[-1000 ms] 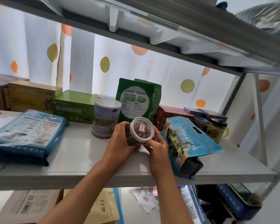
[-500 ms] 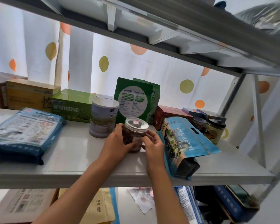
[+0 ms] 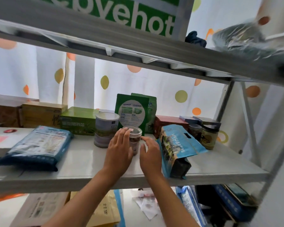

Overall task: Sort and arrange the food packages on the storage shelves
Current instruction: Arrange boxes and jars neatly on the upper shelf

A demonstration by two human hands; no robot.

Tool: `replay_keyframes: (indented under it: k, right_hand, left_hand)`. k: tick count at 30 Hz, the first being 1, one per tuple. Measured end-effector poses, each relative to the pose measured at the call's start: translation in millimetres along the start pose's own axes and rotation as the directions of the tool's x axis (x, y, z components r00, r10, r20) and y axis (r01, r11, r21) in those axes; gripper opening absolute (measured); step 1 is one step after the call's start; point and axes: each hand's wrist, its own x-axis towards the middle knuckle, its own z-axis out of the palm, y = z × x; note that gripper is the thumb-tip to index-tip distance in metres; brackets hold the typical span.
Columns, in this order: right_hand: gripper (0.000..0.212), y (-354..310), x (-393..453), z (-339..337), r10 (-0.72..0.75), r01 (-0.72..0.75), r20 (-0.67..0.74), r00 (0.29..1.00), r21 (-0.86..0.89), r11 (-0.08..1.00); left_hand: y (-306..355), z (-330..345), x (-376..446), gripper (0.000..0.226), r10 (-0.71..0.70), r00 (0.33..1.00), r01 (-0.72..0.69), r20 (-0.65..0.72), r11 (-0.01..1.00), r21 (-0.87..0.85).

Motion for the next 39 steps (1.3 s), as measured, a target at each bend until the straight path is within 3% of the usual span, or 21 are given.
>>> replay_keyframes:
  k: [2, 8, 13, 20, 25, 28, 33, 37, 39]
  right_hand:
    - [0.030, -3, 2, -15, -0.096, 0.095, -0.007, 0.995, -0.087, 0.992]
    - [0.038, -12, -1, -87, -0.218, 0.185, -0.082, 0.973, -0.291, 0.938]
    - [0.027, 27, 18, -148, -0.297, 0.211, -0.127, 0.947, -0.450, 0.868]
    - [0.024, 124, 65, -203, -0.243, 0.153, -0.156, 0.957, -0.439, 0.885]
    - [0.025, 221, 106, -239, -0.206, 0.146, -0.115, 0.972, -0.394, 0.907]
    - [0.031, 275, 131, -258, -0.106, 0.083, -0.056, 0.993, -0.316, 0.945]
    - [0.040, 334, 163, -264, 0.031, -0.013, 0.111, 0.993, -0.157, 0.988]
    - [0.072, 352, 175, -252, 0.213, -0.263, 0.312, 0.926, 0.130, 0.956]
    - [0.078, 357, 180, -246, 0.260, -0.349, 0.385, 0.886, 0.183, 0.919]
  left_hand:
    - [4, -5, 0, 0.070, 0.032, 0.999, -0.032, -0.019, 0.999, 0.008]
    - [40, -17, 4, 0.060, 0.174, 0.984, -0.173, 0.047, 0.985, -0.030]
    - [104, -9, 19, 0.062, 0.293, 0.956, -0.291, 0.028, 0.954, -0.065]
    - [196, 45, 40, 0.060, 0.365, 0.931, -0.365, -0.005, 0.930, -0.038]
    - [268, 127, 62, 0.058, 0.367, 0.930, -0.368, 0.015, 0.930, 0.021]
    - [302, 180, 85, 0.057, 0.288, 0.951, -0.298, 0.112, 0.950, 0.091]
    - [313, 251, 99, 0.046, -0.032, 0.974, 0.019, 0.226, 0.998, 0.058]
    - [304, 284, 100, 0.031, -0.204, 0.945, 0.195, 0.255, 0.979, 0.062]
    - [298, 298, 104, 0.033, -0.288, 0.918, 0.290, 0.273, 0.956, 0.031]
